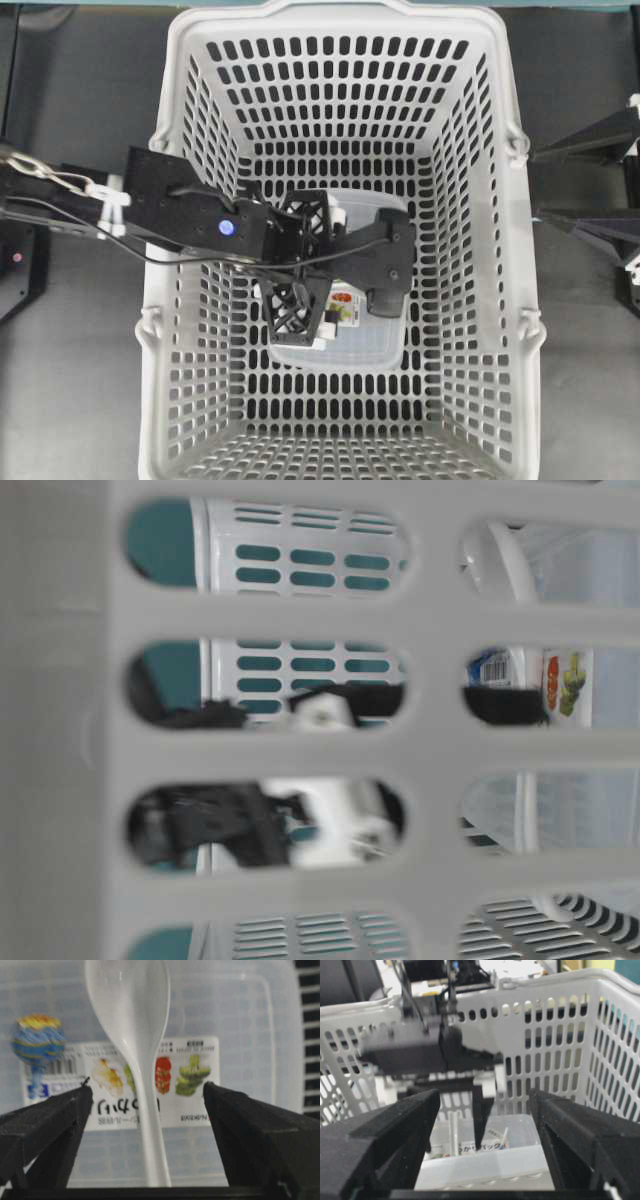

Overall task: Pick up the chinese spoon from the shopping basket with the left arm.
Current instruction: 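Move the left gripper into the basket above the white spoon, then lower the open left gripper around the spoon handle and close it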

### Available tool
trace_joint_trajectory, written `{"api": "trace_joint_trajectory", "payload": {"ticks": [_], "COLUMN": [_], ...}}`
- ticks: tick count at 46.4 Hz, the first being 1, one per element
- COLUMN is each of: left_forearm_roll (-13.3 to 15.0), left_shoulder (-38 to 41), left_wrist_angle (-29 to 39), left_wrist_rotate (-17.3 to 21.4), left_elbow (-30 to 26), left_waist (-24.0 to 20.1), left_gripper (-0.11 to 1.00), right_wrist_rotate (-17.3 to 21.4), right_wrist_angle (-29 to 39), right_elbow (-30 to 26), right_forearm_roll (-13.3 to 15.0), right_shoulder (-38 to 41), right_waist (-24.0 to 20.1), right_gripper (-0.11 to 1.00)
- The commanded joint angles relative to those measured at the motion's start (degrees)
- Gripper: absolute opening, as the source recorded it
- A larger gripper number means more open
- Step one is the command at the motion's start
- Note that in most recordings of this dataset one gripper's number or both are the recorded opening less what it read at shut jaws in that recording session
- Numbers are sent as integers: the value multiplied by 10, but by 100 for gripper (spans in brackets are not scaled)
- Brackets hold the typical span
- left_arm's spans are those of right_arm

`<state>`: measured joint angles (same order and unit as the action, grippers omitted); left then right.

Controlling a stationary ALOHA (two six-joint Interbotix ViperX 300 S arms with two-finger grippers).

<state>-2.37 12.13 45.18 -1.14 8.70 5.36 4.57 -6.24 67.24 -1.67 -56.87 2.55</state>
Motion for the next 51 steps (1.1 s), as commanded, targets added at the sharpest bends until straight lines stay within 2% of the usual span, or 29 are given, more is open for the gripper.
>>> {"api": "trace_joint_trajectory", "payload": {"ticks": [1,8,12,17,21,24,29,37,51], "left_forearm_roll": [-3,-2,-2,-2,-3,-2,-3,-2,-3], "left_shoulder": [3,5,4,3,2,-2,-11,-43,-75], "left_wrist_angle": [-4,-9,-17,-19,-18,-18,-12,28,193], "left_wrist_rotate": [-1,-1,0,5,10,10,11,11,2], "left_elbow": [6,13,17,18,17,13,3,-45,-186], "left_waist": [-2,0,1,4,5,5,5,4,5], "left_gripper": [87,85,77,55,27,12,13,13,13], "right_wrist_rotate": [0,1,1,2,2,2,2,2,2], "right_wrist_angle": [-5,-6,-5,-6,-6,-6,-6,-6,-6], "right_elbow": [-11,-11,-11,-10,-8,-8,-7,-7,-6], "right_forearm_roll": [-1,0,-1,0,0,-1,-1,0,-1], "right_shoulder": [3,2,2,2,2,2,2,2,1], "right_waist": [3,3,3,3,3,3,3,3,3], "right_gripper": [69,69,69,69,69,69,69,69,69]}}
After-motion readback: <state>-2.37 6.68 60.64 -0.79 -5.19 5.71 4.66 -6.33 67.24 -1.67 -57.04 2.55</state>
